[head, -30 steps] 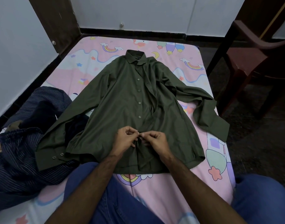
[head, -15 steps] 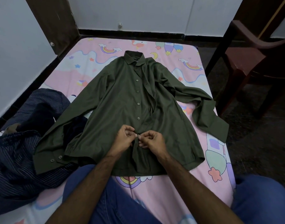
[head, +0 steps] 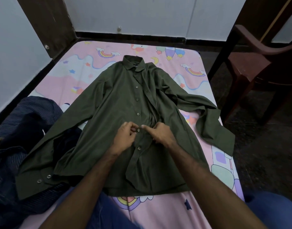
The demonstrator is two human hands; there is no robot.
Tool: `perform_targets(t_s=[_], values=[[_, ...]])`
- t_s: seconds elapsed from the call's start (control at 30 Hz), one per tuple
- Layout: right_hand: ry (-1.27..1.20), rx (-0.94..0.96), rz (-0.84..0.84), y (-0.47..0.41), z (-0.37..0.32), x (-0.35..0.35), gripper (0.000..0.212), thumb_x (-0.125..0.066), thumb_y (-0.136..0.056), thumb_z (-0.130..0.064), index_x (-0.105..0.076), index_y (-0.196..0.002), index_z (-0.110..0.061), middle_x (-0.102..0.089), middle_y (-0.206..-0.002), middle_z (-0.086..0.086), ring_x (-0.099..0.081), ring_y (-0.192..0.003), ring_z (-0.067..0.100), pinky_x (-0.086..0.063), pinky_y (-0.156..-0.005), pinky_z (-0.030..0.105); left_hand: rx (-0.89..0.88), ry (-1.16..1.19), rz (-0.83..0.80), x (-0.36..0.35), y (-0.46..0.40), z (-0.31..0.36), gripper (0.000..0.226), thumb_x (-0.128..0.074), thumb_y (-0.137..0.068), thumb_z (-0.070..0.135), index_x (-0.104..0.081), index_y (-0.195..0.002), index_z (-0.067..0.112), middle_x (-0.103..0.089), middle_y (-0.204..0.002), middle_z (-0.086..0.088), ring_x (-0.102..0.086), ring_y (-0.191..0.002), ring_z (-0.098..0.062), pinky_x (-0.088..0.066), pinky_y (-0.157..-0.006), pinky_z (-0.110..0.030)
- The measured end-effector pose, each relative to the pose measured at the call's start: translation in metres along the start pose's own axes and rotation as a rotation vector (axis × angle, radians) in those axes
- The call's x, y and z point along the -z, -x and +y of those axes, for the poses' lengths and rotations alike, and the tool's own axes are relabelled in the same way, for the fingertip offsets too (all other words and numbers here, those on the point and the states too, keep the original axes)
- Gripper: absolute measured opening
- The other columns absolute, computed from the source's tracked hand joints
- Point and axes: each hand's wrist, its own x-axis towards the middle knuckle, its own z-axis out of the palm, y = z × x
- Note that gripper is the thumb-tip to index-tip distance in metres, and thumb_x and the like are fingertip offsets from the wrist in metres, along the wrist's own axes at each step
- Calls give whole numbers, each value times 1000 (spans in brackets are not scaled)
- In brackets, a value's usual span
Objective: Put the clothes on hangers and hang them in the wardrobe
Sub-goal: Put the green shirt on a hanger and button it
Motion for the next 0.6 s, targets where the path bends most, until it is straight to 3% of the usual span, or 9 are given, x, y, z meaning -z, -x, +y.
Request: perform_targets(t_s=[0.07, 0.17, 0.3, 0.4, 0.47, 0.6], values=[[201, 20, 49, 3, -4, -8, 88, -63, -70, -83, -60, -118, -10, -68, -122, 17, -65, -114, 35, -51, -91, 39, 20, -40, -19, -6, 0, -7, 26, -67, -82, -7, -69, -105, 5, -57, -99, -7, -58, -77, -9, -49, -81, -18], [324, 83, 84, 7, -2, -20, 68, -67, -84, -59, -48, -126, -8, -61, -130, 18, -60, -119, 38, -48, -93, 40, -16, -29, 60, -14, 10, -17, 29, -73, -80, -5, -70, -106, 7, -54, -96, -4, -55, -74, -1, -43, -77, -3], [81, 92, 113, 7, 15, -15, 36, -67, -83, -37, -56, -107, -13, -68, -107, 10, -66, -99, 31, -52, -83, 36, -25, -8, 89, -19, 5, -20, 23, -74, -84, 3, -70, -106, 9, -53, -90, 0, -52, -71, -1, -38, -73, -1], [-124, 87, 121, 8, 29, -10, 17, -68, -81, -25, -61, -95, -18, -70, -87, 2, -68, -82, 21, -55, -75, 34, -35, -29, 118, -21, 2, -17, 17, -73, -84, 4, -69, -98, 14, -54, -86, 3, -53, -70, -4, -47, -73, -16], [-267, 91, 99, 6, 39, -10, 11, -71, -80, -18, -65, -89, -20, -70, -78, 0, -68, -70, 16, -58, -70, 37, -66, -65, 132, -22, 1, -15, 16, -71, -82, 7, -65, -92, 18, -54, -85, 6, -56, -73, -12, -53, -73, -35], [-505, 88, 25, 2, 47, -6, 11, -71, -89, 2, -64, -95, -4, -64, -67, 1, -60, -52, 4, -51, -55, 20, -26, -49, 92, -20, -7, -14, 14, -70, -84, 10, -61, -86, 20, -58, -84, 9, -58, -72, -9, -54, -71, -39]])
